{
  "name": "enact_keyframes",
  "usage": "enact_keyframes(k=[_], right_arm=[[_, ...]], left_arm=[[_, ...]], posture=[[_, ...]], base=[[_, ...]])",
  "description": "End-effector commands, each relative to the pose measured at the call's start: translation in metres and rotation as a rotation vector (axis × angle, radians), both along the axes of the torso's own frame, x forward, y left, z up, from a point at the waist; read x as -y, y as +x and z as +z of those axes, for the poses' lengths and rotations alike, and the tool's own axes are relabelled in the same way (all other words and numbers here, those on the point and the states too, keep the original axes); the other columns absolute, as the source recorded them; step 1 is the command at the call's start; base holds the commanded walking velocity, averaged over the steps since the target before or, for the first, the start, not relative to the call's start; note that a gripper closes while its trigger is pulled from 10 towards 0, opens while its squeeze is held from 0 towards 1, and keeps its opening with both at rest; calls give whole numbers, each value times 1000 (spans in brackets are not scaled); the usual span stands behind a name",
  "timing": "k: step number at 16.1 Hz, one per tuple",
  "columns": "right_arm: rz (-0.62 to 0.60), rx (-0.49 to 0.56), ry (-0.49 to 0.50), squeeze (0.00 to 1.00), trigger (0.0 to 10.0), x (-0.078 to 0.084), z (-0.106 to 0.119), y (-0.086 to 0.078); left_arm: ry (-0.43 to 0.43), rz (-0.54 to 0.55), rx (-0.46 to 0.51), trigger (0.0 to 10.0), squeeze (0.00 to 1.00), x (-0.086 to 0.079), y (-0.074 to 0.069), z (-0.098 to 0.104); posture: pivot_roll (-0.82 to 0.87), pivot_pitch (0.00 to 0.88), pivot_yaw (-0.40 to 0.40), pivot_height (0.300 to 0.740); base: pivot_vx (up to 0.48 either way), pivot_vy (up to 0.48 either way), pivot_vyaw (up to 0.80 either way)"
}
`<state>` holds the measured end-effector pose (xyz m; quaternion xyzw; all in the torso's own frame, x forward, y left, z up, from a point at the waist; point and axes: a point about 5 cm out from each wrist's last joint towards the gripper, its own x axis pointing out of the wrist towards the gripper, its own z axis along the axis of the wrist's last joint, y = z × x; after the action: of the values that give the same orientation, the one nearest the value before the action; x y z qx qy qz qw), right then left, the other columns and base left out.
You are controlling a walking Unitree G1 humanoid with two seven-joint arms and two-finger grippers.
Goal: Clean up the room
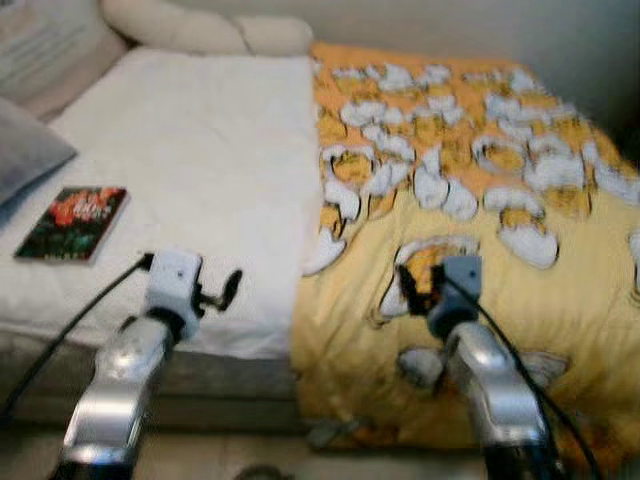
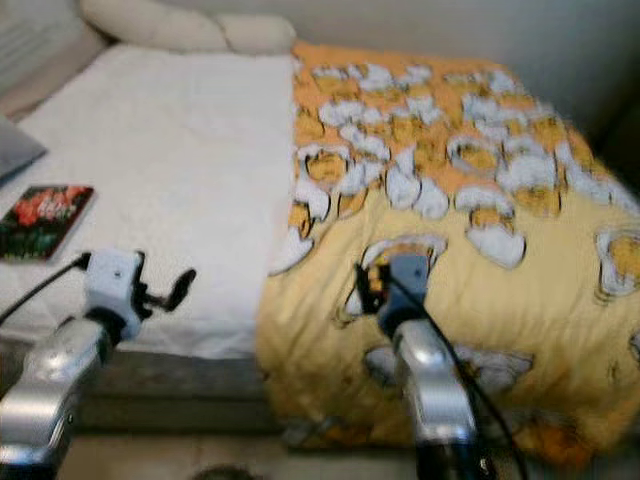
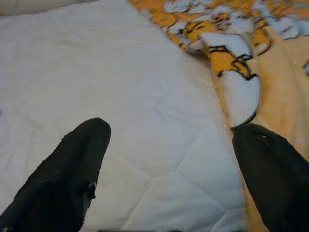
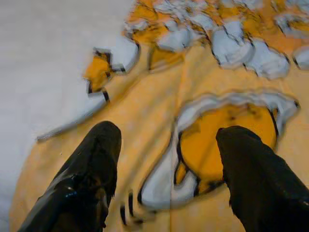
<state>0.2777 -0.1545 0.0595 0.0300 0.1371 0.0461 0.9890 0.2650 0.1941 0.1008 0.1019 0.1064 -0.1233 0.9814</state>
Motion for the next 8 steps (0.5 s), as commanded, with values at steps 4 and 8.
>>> enact_keyframes(k=[4,8], right_arm=[[-24,3,21,0,10000,1,2,1],[7,5,48,0,10000,-3,3,5]], left_arm=[[48,-24,19,10000,0,3,2,3],[40,3,16,10000,0,-1,1,2]], posture=[[142,0,-53,740],[147,0,-59,740]], base=[[0,-360,0],[0,0,0]])
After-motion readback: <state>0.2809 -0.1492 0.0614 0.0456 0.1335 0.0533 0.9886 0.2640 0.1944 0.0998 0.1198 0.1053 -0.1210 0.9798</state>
